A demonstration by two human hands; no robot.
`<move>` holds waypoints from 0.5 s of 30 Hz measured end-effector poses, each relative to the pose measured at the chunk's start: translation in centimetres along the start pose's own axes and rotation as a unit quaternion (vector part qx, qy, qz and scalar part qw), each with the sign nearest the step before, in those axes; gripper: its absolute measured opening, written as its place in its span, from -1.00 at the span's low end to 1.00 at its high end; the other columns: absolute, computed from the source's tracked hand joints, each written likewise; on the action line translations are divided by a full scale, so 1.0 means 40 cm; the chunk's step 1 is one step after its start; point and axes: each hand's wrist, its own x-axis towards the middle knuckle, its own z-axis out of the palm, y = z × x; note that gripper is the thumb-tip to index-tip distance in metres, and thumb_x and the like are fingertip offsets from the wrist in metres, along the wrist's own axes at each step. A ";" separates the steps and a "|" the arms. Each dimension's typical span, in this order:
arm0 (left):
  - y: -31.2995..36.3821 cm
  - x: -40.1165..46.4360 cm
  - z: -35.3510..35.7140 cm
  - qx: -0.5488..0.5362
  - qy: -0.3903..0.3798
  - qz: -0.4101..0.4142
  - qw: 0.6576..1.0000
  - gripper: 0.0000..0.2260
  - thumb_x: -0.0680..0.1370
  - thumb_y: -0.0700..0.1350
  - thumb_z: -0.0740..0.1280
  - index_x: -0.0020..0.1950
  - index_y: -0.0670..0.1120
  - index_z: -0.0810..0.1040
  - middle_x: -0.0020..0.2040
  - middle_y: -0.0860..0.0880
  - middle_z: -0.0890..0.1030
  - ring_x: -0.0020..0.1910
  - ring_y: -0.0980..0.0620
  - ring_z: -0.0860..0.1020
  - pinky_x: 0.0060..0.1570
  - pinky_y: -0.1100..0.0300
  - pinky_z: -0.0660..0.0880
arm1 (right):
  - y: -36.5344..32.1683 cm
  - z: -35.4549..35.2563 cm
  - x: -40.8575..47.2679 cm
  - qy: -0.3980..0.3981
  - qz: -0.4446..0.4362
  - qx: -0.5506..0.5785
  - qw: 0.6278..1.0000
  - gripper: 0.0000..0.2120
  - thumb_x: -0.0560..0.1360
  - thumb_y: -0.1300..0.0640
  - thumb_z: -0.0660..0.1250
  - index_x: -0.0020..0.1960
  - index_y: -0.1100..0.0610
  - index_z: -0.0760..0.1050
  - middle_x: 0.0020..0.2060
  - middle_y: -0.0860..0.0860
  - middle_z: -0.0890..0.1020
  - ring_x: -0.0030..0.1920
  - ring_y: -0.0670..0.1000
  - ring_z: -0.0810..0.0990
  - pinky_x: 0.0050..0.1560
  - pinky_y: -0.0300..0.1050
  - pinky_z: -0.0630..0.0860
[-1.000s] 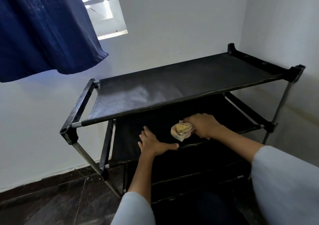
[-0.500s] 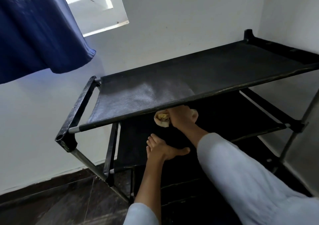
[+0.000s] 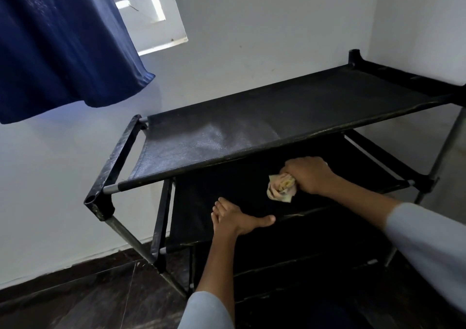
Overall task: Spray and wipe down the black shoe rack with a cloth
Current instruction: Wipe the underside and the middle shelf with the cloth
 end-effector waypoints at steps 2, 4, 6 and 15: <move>-0.007 0.009 0.003 -0.013 -0.001 0.003 1.000 0.25 0.27 0.33 0.44 0.48 -0.30 -0.35 0.53 -0.21 -0.27 0.51 -0.11 -0.26 0.49 0.03 -0.21 | -0.020 0.011 0.060 0.030 0.086 0.038 0.995 -0.77 0.51 -0.08 0.19 0.07 -0.07 0.53 0.04 0.01 0.58 0.07 0.10 0.58 -0.10 -0.10 0.40; -0.013 0.017 0.009 -0.014 0.003 0.005 1.000 0.27 0.26 0.35 0.44 0.47 -0.30 -0.36 0.53 -0.20 -0.28 0.51 -0.10 -0.26 0.49 0.04 -0.23 | -0.052 0.004 0.108 0.058 0.136 0.061 0.987 -0.71 0.59 -0.01 0.12 0.14 0.06 0.53 0.11 0.08 0.58 0.13 0.16 0.56 -0.01 -0.06 0.41; -0.016 0.022 0.012 -0.015 0.008 0.003 1.000 0.28 0.24 0.36 0.44 0.47 -0.30 -0.36 0.53 -0.19 -0.28 0.51 -0.09 -0.27 0.48 0.05 -0.24 | -0.097 -0.010 0.136 0.101 0.145 0.069 0.982 -0.68 0.63 0.08 0.05 0.28 0.16 0.43 0.23 0.14 0.52 0.24 0.18 0.49 0.16 -0.01 0.41; -0.003 0.004 0.010 -0.012 0.017 -0.002 1.000 0.28 0.24 0.33 0.47 0.48 -0.29 -0.32 0.53 -0.19 -0.26 0.52 -0.08 -0.25 0.49 0.07 -0.20 | -0.170 0.009 0.074 -0.012 -0.098 0.033 0.995 -0.79 0.52 -0.04 0.23 0.11 -0.11 0.55 0.04 -0.02 0.62 0.04 0.07 0.58 0.04 -0.01 0.50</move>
